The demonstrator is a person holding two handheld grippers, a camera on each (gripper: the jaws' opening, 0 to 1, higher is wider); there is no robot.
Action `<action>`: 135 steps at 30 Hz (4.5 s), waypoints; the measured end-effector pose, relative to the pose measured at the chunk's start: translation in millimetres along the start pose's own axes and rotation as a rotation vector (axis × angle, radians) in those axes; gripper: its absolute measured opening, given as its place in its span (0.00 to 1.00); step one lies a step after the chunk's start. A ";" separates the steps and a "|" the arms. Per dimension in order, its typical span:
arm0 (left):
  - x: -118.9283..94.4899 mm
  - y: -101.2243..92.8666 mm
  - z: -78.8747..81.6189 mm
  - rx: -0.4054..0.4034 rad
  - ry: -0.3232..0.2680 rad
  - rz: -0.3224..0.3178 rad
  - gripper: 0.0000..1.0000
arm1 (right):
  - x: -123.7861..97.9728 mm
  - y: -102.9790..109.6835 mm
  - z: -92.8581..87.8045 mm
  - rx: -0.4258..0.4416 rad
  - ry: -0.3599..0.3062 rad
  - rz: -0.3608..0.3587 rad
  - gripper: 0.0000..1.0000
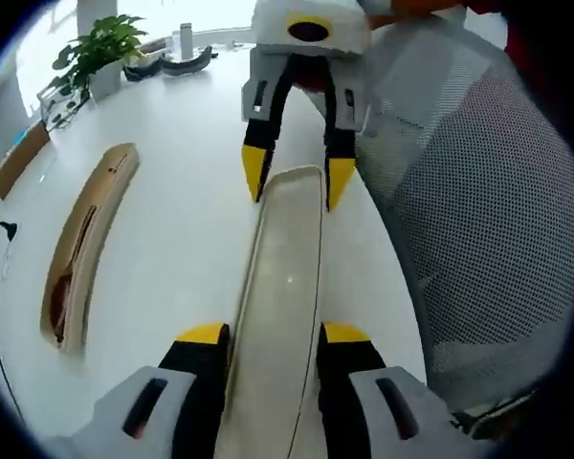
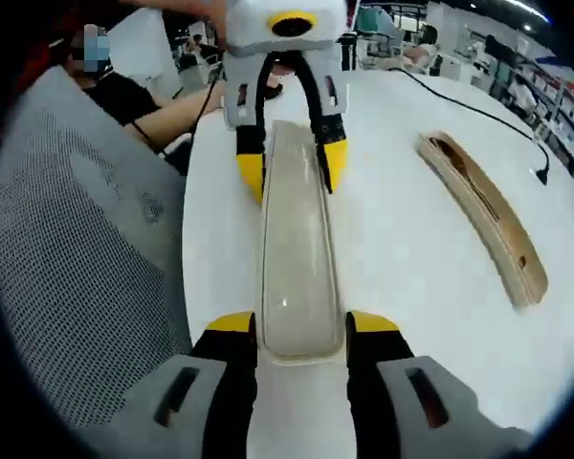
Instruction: Arrange the utensils inside the cutlery case until each visible utensil rests in its matching compartment.
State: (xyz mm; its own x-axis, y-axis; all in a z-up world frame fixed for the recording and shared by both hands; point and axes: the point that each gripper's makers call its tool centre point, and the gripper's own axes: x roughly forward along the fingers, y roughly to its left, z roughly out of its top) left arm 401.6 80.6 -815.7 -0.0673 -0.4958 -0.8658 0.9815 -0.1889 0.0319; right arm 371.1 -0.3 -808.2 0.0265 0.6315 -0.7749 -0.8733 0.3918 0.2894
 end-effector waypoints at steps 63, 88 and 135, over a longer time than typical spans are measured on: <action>-36.9 48.8 -13.6 -0.261 -0.047 0.158 0.41 | -81.3 -61.0 65.4 1.073 -0.617 0.257 0.02; -80.8 159.6 30.7 -0.101 0.003 0.141 0.41 | -143.7 -129.5 107.6 1.134 -0.531 0.230 0.05; -33.0 171.7 16.7 -0.077 0.091 0.066 0.27 | -84.3 -198.2 56.1 1.214 -0.516 0.087 0.07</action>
State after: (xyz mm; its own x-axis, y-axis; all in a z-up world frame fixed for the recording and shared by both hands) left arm 569.4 50.4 -773.3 0.0107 -0.4253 -0.9050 0.9943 -0.0915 0.0548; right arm 569.2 -93.7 -768.7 0.4101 0.7596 -0.5047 0.0991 0.5130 0.8526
